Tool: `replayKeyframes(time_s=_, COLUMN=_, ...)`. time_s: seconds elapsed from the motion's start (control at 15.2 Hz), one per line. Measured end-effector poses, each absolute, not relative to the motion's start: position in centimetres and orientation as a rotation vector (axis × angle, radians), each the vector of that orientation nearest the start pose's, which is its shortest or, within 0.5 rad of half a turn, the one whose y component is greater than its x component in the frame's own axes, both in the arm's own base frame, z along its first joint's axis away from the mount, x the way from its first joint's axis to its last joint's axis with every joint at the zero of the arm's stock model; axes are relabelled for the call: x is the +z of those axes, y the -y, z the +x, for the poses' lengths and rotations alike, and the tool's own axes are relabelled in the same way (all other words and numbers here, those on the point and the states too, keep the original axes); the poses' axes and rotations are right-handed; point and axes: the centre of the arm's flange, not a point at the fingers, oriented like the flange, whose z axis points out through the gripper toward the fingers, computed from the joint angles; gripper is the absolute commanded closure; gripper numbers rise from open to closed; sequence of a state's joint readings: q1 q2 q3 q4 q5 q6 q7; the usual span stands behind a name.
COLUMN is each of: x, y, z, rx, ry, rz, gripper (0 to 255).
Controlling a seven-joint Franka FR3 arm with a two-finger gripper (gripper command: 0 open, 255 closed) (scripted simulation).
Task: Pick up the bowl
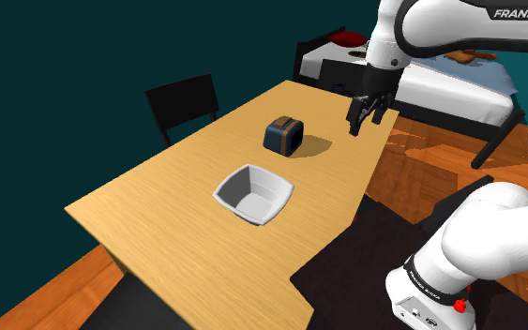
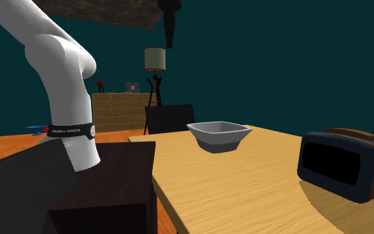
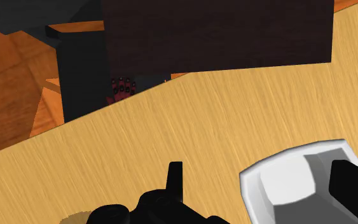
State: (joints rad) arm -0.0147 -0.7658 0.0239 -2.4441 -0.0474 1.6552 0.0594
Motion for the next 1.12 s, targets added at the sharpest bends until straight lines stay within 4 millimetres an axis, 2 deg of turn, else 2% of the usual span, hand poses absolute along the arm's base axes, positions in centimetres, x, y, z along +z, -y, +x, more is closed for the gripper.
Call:
replayKeyframes(time_s=0.13, x=54.5, y=0.1, z=32.1, rx=0.037, ry=-0.074, rz=-3.199, gripper=0)
replayKeyframes(time_s=0.26, x=53.0, y=0.6, z=33.5, rx=0.043, ry=-0.039, rz=-3.180, gripper=0)
replayKeyframes(time_s=0.92, x=43.1, y=2.0, z=42.6, rx=0.073, ry=0.165, rz=-3.055, gripper=0)
replayKeyframes(time_s=0.99, x=42.6, y=1.9, z=43.4, rx=0.075, ry=0.185, rz=-3.042, gripper=0)
replayKeyframes(time_s=1.12, x=40.3, y=1.5, z=45.3, rx=0.081, ry=0.225, rz=-3.015, gripper=0)
